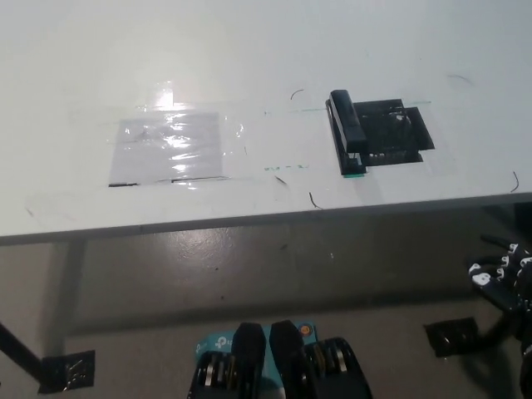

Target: A stapler is kept infront of the robot on the black mark on the desk and the robot uses its right hand to lift the top of the stapler to open it

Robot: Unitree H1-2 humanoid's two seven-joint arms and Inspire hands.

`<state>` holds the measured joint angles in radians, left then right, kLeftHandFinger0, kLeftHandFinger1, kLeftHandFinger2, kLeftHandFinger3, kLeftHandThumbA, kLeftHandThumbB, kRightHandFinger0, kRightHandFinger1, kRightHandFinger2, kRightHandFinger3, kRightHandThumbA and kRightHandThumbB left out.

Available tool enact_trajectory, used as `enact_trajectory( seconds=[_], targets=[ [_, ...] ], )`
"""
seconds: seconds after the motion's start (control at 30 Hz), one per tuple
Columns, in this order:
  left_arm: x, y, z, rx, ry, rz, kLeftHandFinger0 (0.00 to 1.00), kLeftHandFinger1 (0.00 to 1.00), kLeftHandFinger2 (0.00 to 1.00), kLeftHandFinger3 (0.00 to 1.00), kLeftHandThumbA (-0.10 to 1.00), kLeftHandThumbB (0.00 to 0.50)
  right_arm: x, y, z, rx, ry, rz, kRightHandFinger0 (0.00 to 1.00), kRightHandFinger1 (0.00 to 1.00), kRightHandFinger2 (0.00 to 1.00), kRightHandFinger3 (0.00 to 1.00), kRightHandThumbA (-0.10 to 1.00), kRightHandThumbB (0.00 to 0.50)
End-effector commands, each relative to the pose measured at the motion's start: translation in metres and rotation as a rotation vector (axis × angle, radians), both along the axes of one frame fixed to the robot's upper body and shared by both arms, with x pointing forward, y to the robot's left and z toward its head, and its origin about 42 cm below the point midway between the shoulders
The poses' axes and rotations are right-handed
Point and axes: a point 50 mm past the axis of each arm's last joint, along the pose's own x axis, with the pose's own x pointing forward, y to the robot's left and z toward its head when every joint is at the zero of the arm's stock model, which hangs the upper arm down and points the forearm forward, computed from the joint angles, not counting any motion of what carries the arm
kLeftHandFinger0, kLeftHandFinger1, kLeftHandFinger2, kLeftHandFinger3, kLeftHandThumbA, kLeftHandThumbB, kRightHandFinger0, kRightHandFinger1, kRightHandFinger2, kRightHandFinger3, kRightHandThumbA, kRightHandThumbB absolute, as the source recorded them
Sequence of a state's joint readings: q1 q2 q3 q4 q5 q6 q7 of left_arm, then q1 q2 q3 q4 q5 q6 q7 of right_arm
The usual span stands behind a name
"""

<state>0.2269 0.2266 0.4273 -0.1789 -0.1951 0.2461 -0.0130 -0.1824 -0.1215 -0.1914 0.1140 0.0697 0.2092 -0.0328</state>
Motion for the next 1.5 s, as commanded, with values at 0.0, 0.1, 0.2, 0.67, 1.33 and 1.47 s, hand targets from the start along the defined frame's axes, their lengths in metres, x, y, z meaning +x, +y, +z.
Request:
enact_trajectory(
  seconds=[0.0, 0.1, 0.2, 0.67, 1.33, 1.47],
  targets=[
    [-0.002, 0.002, 0.007, 0.009, -0.018, -0.017, 0.32, 0.40, 0.53, 0.73, 0.64, 0.000, 0.010, 0.004, 0.035, 0.007, -0.080, 0.010, 0.31, 0.31, 0.42, 0.68, 0.55, 0.000],
    [-0.002, 0.002, 0.006, 0.025, -0.018, -0.022, 0.33, 0.41, 0.55, 0.73, 0.67, 0.000, 0.026, 0.022, 0.073, 0.073, -0.160, 0.068, 0.33, 0.33, 0.45, 0.71, 0.53, 0.000],
    [-0.002, 0.003, 0.004, 0.019, -0.019, -0.018, 0.32, 0.41, 0.54, 0.72, 0.66, 0.000, 0.037, 0.033, 0.098, 0.107, -0.213, 0.110, 0.37, 0.36, 0.47, 0.71, 0.51, 0.000],
    [0.001, 0.004, -0.001, 0.000, -0.019, -0.026, 0.47, 0.49, 0.58, 0.72, 0.67, 0.000, 0.087, 0.118, 0.182, 0.319, -0.330, 0.285, 0.35, 0.36, 0.48, 0.74, 0.52, 0.000],
    [0.002, 0.006, -0.002, 0.047, -0.041, -0.033, 0.48, 0.51, 0.58, 0.73, 0.70, 0.000, 0.070, 0.171, 0.115, 0.948, 0.015, 0.085, 0.59, 0.67, 0.84, 1.00, 0.98, 0.000],
    [0.002, 0.005, -0.001, 0.049, -0.041, -0.029, 0.48, 0.51, 0.58, 0.71, 0.70, 0.003, 0.064, 0.175, 0.110, 0.987, 0.051, 0.055, 0.61, 0.70, 0.85, 1.00, 1.00, 0.000]
  ],
)
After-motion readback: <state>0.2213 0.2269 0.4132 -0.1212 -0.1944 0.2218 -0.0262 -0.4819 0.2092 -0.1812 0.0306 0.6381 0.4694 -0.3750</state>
